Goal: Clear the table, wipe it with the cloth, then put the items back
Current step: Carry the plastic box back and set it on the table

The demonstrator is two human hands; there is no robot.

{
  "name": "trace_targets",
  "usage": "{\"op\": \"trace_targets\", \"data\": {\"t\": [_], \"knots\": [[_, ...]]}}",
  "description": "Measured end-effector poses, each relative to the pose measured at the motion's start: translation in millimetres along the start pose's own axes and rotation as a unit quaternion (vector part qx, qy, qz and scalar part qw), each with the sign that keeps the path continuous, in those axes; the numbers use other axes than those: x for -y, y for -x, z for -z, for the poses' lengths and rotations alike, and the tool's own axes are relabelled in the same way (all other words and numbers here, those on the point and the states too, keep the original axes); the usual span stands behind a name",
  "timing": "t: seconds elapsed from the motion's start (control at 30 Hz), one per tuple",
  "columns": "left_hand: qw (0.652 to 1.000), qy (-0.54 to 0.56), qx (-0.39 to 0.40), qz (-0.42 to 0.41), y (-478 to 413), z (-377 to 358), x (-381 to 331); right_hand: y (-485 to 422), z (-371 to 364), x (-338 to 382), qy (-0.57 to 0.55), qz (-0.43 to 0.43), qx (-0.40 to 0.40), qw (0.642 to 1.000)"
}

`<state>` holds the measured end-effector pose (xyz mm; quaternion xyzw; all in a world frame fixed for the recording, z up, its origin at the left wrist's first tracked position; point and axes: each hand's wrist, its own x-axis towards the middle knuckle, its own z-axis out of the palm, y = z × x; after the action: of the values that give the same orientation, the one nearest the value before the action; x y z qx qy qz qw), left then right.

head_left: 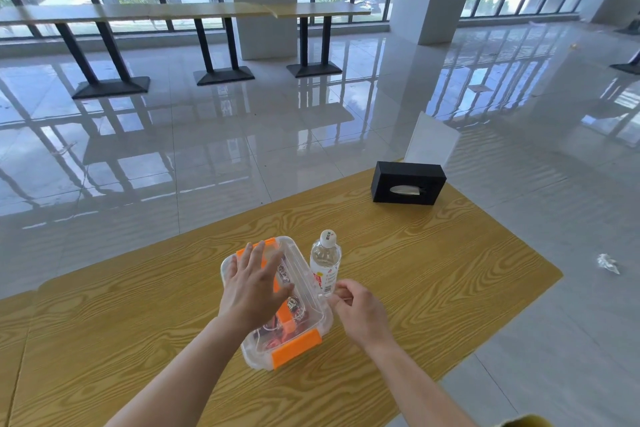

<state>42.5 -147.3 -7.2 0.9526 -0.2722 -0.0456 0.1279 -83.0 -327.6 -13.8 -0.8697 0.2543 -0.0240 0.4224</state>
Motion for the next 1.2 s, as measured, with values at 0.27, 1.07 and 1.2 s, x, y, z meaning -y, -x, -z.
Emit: {"op": "trace_targets", "data": {"t": [0.27, 1.07, 1.2], "knots": [[1.0, -0.029, -0.007, 0.009, 4.5, 9.8, -26.2, -8.9, 36.1, -3.6, 0.128, 0.062, 0.005, 0.99], [0.999, 0.002, -0.015, -0.047, 57.2, 26.2, -45.6, 59.5, 95.2, 9.0, 0.291, 0.038, -0.049, 0.955], [0.999, -0.003, -0.012, -0.029, 63.3, 25.1, -40.2, 60.7, 98.8, 2.2, 0.29, 0.035, -0.039, 0.955]]}}
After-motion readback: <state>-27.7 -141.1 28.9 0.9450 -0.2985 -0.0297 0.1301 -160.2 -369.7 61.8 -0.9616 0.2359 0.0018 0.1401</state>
